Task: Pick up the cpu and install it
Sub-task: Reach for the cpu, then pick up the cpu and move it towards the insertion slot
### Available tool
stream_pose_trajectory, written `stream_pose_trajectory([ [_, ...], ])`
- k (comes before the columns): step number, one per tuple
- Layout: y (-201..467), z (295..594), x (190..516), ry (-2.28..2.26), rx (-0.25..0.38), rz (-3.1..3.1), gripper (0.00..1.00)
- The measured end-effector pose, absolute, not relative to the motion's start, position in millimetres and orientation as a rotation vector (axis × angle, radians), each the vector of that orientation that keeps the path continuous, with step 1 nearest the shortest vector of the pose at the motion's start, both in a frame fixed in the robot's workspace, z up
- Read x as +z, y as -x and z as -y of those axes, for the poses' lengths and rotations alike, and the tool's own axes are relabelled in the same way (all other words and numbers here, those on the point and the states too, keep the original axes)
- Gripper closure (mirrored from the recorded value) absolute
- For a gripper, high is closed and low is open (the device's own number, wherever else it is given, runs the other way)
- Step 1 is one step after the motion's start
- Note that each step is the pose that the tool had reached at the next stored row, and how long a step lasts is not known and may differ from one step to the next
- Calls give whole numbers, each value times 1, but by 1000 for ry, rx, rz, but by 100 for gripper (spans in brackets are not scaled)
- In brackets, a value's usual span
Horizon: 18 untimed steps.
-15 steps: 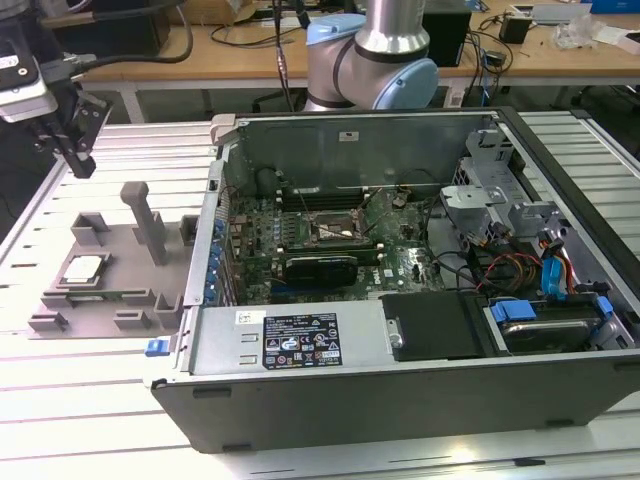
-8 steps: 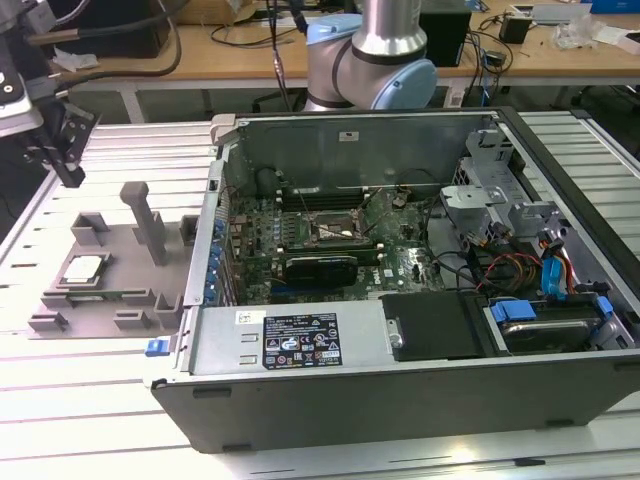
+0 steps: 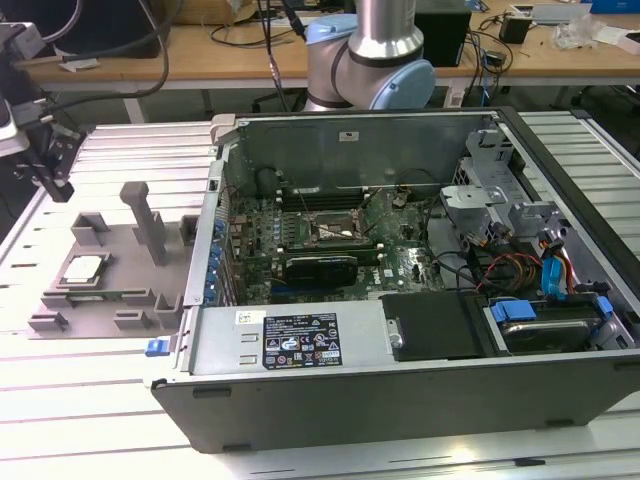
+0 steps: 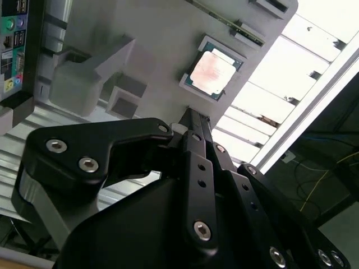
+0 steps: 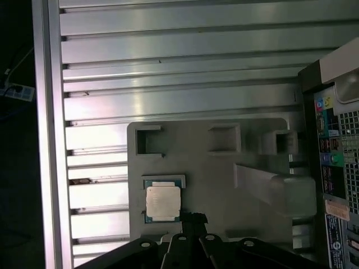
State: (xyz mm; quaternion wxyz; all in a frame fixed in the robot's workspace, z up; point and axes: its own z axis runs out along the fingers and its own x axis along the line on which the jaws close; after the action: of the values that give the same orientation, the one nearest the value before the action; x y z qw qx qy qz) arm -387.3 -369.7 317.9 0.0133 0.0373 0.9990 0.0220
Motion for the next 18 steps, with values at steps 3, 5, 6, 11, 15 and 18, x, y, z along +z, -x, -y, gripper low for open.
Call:
stream_pose_trajectory([
  [3,389,370,316,-116,69,-3112,89],
  [5,389,370,316,-116,69,-3112,89],
  [6,389,370,316,-116,69,-3112,89],
  [11,389,370,315,-116,69,-3112,89],
  [15,389,370,315,-116,69,-3112,89],
  [18,391,370,309,-116,69,-3111,89],
])
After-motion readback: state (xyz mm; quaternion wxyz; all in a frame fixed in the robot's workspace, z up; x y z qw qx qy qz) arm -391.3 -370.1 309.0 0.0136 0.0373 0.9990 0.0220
